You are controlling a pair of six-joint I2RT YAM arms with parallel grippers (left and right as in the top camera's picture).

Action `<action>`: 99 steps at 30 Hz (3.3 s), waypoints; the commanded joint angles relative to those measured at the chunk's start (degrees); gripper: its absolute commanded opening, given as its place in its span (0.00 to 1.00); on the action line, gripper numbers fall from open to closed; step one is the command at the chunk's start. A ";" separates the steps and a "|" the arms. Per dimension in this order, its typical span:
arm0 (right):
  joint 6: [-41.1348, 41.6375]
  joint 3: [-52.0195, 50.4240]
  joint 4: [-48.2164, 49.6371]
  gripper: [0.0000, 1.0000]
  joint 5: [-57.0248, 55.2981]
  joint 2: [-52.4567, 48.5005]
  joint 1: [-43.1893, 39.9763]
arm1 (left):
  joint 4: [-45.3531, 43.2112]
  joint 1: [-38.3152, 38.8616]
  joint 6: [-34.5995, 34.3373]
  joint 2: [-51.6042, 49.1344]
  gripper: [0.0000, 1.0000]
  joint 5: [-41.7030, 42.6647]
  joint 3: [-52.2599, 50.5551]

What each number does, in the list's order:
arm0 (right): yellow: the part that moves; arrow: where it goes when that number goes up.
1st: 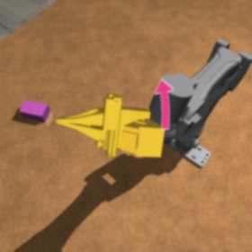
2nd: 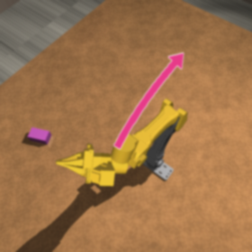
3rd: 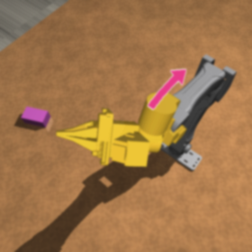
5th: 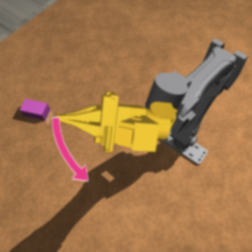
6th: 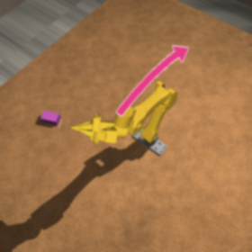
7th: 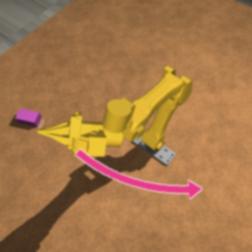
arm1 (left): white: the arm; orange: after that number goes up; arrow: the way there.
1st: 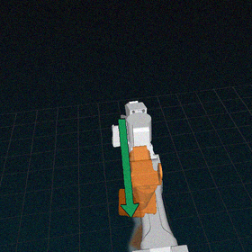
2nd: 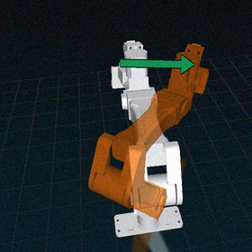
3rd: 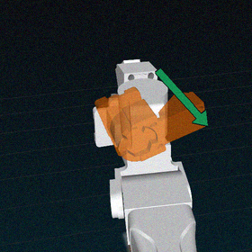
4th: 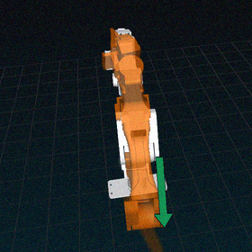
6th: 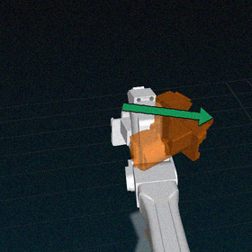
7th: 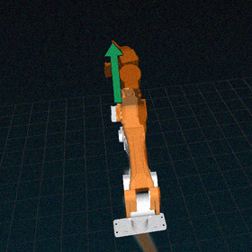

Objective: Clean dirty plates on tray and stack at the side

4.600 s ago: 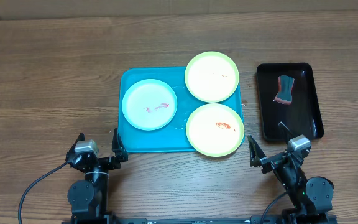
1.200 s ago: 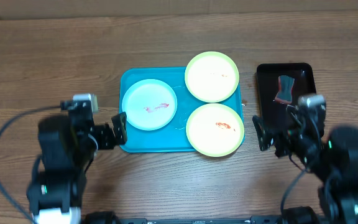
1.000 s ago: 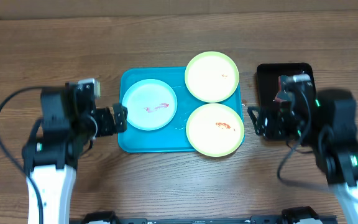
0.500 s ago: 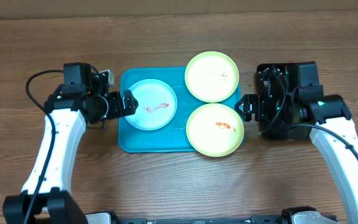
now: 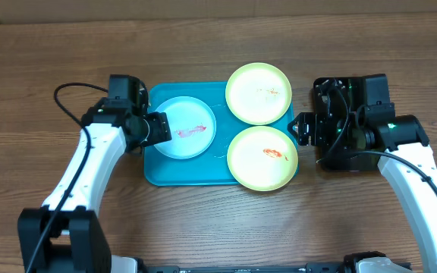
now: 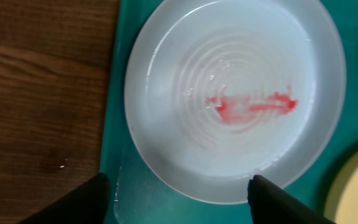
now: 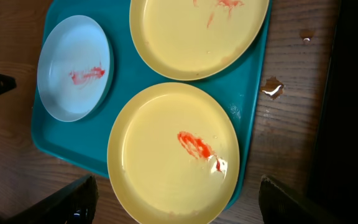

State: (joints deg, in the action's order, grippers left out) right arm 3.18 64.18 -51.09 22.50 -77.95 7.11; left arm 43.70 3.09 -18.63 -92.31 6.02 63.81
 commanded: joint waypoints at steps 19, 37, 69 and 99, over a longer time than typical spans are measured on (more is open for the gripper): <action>-0.02 1.31 -0.46 0.81 0.04 0.52 -0.15 | -3.52 0.37 -5.62 -13.05 0.44 -1.99 1.11; -0.02 1.29 -0.44 0.80 -0.81 0.52 -0.15 | -11.63 0.39 -1.49 -13.33 0.43 -6.03 1.09; -0.02 1.03 -0.44 0.78 -2.10 0.50 -0.15 | -17.55 1.44 0.00 -13.35 0.28 -5.33 -2.82; 17.27 9.40 -0.26 0.61 -23.12 -6.36 -8.33 | -17.38 1.42 -1.36 -13.35 0.04 -6.45 -3.45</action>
State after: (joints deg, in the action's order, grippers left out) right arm 20.78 69.25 -51.53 2.50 -80.51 1.72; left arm 25.69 4.12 -19.35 -105.08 0.60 61.04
